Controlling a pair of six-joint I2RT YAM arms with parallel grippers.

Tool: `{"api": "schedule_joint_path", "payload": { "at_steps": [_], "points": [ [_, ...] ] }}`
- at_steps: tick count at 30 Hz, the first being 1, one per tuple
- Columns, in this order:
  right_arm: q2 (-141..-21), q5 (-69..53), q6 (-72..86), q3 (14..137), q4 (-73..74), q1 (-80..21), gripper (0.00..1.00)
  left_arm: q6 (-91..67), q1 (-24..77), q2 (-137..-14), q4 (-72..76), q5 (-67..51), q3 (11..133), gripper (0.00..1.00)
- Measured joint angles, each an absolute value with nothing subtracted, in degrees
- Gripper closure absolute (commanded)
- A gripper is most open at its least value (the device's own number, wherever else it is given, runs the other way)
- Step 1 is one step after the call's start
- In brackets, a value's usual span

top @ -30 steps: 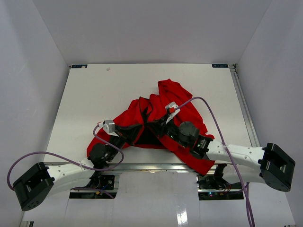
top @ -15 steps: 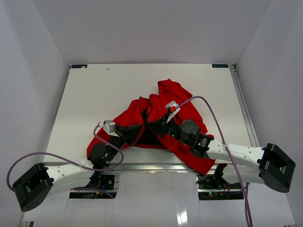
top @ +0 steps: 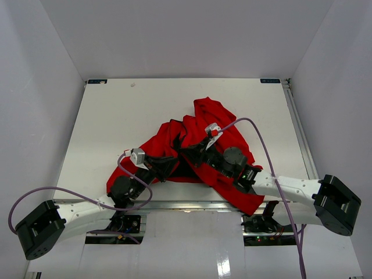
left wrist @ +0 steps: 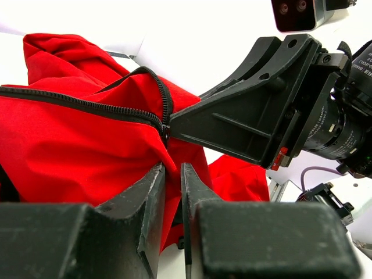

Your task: Zip up the jacket

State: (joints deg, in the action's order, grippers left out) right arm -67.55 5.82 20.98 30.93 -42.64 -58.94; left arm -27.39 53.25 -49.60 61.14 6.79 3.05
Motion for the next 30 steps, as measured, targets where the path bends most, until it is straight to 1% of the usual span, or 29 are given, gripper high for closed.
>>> {"api": "schedule_joint_path", "payload": {
  "at_steps": [6,10,13,16,18,19,20,22,30],
  "points": [
    [-67.5,5.5,21.0,29.8,-43.7,-59.0,0.92,-27.2,53.3,-49.6,61.0,6.8,3.0,0.67],
    [-67.4,5.0,21.0,28.8,-44.1,-59.2,0.92,-27.1,53.4,-49.6,60.1,7.1,3.0,0.67],
    [-67.1,4.7,20.9,27.8,-44.5,-59.3,0.92,-26.9,53.4,-49.5,59.6,7.1,3.0,0.68],
    [-66.6,4.4,20.8,27.1,-44.7,-59.4,0.92,-26.6,53.4,-49.3,59.3,7.1,3.0,0.72],
    [-66.3,4.3,20.8,26.9,-44.8,-59.4,0.92,-26.3,53.4,-49.3,59.2,7.1,3.0,0.82],
    [-66.1,4.3,20.8,26.7,-44.9,-59.4,0.92,-26.2,53.4,-49.3,59.1,7.0,3.0,0.89],
    [-66.0,4.3,20.7,26.5,-45.0,-59.4,0.92,-25.8,53.4,-49.3,59.0,6.9,3.0,0.94],
    [-65.8,4.2,20.7,26.3,-45.0,-59.4,0.92,-25.4,53.4,-49.5,58.9,6.4,3.0,1.0],
    [-64.9,4.0,20.3,25.5,-44.5,-59.4,0.92,-23.3,53.4,-50.4,58.8,4.0,3.0,1.0]
  ]
}}
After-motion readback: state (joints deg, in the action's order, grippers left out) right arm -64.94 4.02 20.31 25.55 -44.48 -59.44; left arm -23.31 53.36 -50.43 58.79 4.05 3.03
